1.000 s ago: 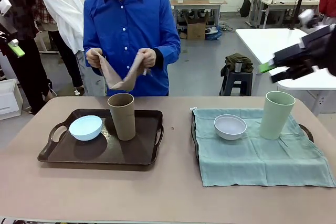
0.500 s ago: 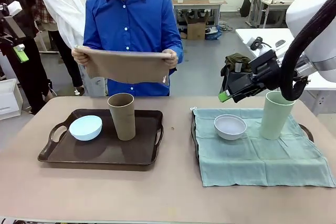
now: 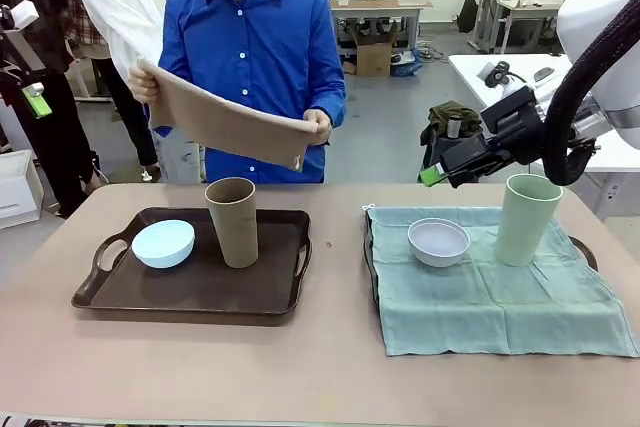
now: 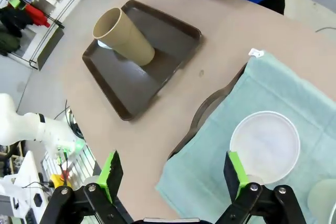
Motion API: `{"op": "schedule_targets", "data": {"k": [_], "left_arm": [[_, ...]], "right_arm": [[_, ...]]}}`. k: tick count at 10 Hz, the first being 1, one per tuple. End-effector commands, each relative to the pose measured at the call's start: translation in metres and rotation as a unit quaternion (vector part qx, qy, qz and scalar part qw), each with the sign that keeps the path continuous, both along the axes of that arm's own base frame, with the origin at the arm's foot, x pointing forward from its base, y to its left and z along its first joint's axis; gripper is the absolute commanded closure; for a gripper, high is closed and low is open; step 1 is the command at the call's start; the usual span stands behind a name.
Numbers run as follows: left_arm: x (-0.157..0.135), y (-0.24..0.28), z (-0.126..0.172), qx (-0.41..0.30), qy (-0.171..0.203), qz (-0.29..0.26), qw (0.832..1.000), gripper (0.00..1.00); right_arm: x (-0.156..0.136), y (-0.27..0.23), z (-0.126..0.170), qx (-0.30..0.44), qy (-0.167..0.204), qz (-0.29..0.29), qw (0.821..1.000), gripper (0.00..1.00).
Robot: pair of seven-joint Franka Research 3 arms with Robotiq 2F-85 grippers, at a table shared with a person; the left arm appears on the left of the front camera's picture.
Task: Set up a tray with a mat and arrange the tableware.
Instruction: Pick up the Picnic Bowl and Reusable plastic cup from the Handle tray in front of the human's position and hold them in the air.
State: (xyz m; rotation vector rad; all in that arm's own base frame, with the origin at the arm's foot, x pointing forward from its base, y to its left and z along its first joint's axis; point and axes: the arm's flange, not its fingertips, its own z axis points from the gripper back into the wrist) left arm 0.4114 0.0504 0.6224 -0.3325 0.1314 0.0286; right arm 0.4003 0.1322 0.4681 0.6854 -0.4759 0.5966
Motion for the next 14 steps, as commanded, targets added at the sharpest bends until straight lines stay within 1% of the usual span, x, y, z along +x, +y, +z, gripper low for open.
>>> {"op": "schedule_targets", "data": {"k": [1,2,3,4,5,6,7,8,9,10,11,12,13,14], "left_arm": [[0.031,-0.013,-0.017,-0.008,-0.01,-0.007,1.0,0.0],[0.048,-0.022,-0.028,-0.011,-0.027,-0.043,0.999,0.0],[0.053,-0.026,-0.038,-0.026,-0.042,-0.073,0.996,0.0],[0.052,-0.031,-0.052,-0.032,-0.069,-0.096,0.992,0.0],[0.048,-0.035,-0.069,-0.01,-0.098,-0.106,0.989,0.0],[0.045,-0.038,-0.092,0.016,-0.116,-0.104,0.988,0.0],[0.04,-0.042,-0.114,0.061,-0.13,-0.095,0.985,0.0],[0.036,-0.049,-0.135,0.099,-0.145,-0.085,0.981,0.0],[0.033,-0.059,-0.152,0.128,-0.161,-0.092,0.974,0.0],[0.031,-0.066,-0.163,0.128,-0.154,-0.103,0.974,0.0],[0.03,-0.069,-0.167,0.13,-0.151,-0.104,0.974,0.0],[0.031,-0.07,-0.167,0.127,-0.158,-0.092,0.975,0.0],[0.033,-0.072,-0.166,0.123,-0.161,-0.084,0.976,0.0],[0.033,-0.068,-0.173,0.117,-0.153,-0.109,0.975,0.0]], "right_arm": [[0.016,0.018,-0.009,0.004,-0.063,0.069,0.996,0.0],[0.033,0.033,-0.016,-0.025,-0.116,0.104,0.988,0.0],[0.044,0.052,-0.023,-0.037,-0.167,0.152,0.973,0.0],[0.055,0.067,-0.031,-0.043,-0.189,0.19,0.962,0.0],[0.062,0.087,-0.04,-0.052,-0.199,0.238,0.949,0.0],[0.071,0.105,-0.047,-0.044,-0.219,0.274,0.936,0.0],[0.083,0.13,-0.056,-0.036,-0.23,0.306,0.923,0.0],[0.095,0.152,-0.065,-0.029,-0.231,0.336,0.912,0.0],[0.107,0.172,-0.071,-0.016,-0.222,0.363,0.905,0.0],[0.119,0.189,-0.075,0.003,-0.214,0.373,0.903,0.0],[0.124,0.209,-0.08,0.046,-0.199,0.38,0.902,0.0],[0.124,0.22,-0.086,0.069,-0.186,0.38,0.903,0.0],[0.121,0.221,-0.088,0.079,-0.174,0.377,0.906,0.0],[0.108,0.215,-0.082,0.041,-0.093,0.331,0.938,0.0]]}}
